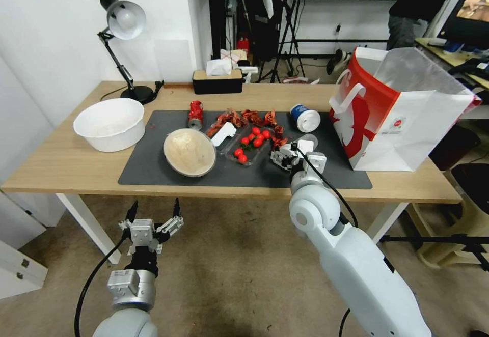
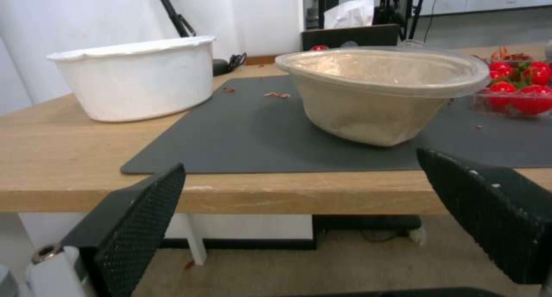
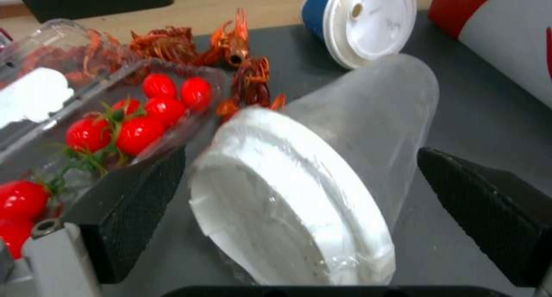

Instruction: Pick up the trash from the table and place it into the takeout bag.

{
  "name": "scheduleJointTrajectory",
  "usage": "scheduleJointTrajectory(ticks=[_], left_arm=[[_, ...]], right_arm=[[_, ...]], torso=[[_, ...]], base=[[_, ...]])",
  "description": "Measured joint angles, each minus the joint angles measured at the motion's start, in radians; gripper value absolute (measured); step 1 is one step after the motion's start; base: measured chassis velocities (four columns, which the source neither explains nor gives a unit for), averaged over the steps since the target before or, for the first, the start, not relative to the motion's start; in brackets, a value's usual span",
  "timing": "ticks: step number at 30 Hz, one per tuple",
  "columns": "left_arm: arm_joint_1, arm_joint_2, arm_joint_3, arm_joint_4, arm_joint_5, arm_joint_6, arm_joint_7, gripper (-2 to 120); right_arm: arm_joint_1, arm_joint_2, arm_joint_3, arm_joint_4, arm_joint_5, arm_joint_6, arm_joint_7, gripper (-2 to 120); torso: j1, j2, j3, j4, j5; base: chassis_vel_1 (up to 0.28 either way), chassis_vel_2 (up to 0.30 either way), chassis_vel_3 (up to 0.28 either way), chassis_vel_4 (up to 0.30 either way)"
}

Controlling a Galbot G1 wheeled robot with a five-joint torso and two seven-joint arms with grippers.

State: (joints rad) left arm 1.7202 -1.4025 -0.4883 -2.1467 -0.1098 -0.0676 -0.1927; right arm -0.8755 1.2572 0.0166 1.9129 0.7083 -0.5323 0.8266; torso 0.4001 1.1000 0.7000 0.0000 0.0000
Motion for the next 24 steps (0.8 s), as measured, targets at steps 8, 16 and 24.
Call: scheduleJointTrajectory(ticks=[8,16,24], left_arm=[[-0.001,0.001,0.002,0.003,0.000,-0.002,-0.001,100],[-0.001,0.003,0.003,0.003,-0.001,-0.002,-0.002,100],[-0.001,0.002,0.008,0.003,0.000,-0.003,-0.003,100]], right_arm=[[-0.015,0.005,0.008,-0.007,0.000,0.001,-0.001,100],[-0.024,0.004,0.015,-0.007,0.007,0.005,-0.007,100],[-0.039,-0.002,0.023,-0.004,0.039,0.025,-0.010,86]], torso=[[0.000,0.000,0.000,0.0000,0.0000],[0.000,0.000,0.000,0.0000,0.0000],[0.000,0.000,0.000,0.0001,-0.0001]], base=[[0.000,0.000,0.000,0.000],[0.000,0.000,0.000,0.000],[0.000,0.000,0.000,0.000]])
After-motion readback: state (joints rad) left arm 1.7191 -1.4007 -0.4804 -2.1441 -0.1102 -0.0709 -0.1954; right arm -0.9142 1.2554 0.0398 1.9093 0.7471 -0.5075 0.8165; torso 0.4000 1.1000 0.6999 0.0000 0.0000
